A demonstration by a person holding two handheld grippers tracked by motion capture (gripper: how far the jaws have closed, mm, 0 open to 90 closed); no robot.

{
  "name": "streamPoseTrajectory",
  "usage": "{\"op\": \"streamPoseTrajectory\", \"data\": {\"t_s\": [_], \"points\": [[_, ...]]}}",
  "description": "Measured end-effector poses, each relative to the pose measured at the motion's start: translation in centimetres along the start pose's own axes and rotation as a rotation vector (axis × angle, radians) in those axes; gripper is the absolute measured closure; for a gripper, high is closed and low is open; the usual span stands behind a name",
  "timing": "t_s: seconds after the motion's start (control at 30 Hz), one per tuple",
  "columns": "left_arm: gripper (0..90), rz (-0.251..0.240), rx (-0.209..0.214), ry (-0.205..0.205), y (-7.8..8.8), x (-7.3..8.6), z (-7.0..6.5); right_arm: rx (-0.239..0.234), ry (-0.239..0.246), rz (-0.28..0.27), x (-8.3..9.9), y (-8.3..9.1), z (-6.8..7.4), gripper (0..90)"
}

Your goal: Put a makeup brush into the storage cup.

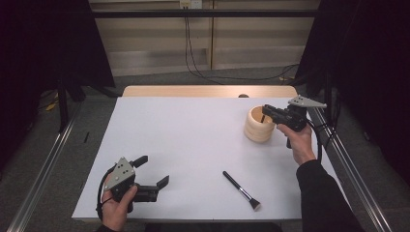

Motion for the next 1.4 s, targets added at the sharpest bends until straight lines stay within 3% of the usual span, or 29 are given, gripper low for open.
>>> {"op": "streamPoseTrajectory", "data": {"t_s": [0.27,0.43,0.57,0.67,0.77,0.83,0.87,1.4], "points": [[1.6,0.001,-0.003,0.004,0.0,0.0,0.1,0.006,-0.002,-0.004,0.1,0.0,0.0,71.5],[1.6,0.002,-0.002,-0.002,0.0,0.0,0.1,0.016,0.000,-0.010,0.1,0.1,0.0,59.5],[1.6,-0.001,-0.003,0.003,0.0,0.0,0.1,0.025,0.006,-0.014,0.0,0.2,0.1,38.5],[1.6,0.003,0.000,-0.001,0.0,0.0,0.1,0.032,0.027,-0.005,-0.1,0.2,0.1,28.8],[1.6,0.000,-0.003,0.002,0.0,0.0,0.1,0.036,0.018,-0.016,-0.2,0.3,0.1,17.7],[1.6,-0.003,-0.006,0.008,0.1,0.0,0.1,0.048,0.016,-0.020,-0.3,0.3,0.1,3.9],[1.6,-0.003,-0.006,0.007,0.1,0.0,0.1,0.059,0.021,-0.017,-0.3,0.3,0.1,1.3],[1.6,-0.005,-0.006,0.009,0.2,-0.1,0.2,0.042,0.001,-0.031,-0.8,1.1,0.1,0.5]]}}
Point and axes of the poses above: each handheld gripper's, and its own axes: y roughly backward along the jaws, x roughly out of its underside, z roughly to its left, the point moved 3 cm from there along -y, roughly forward along the jaws, and after that the axes turned 7 degrees about y, right-handed, at the moved point
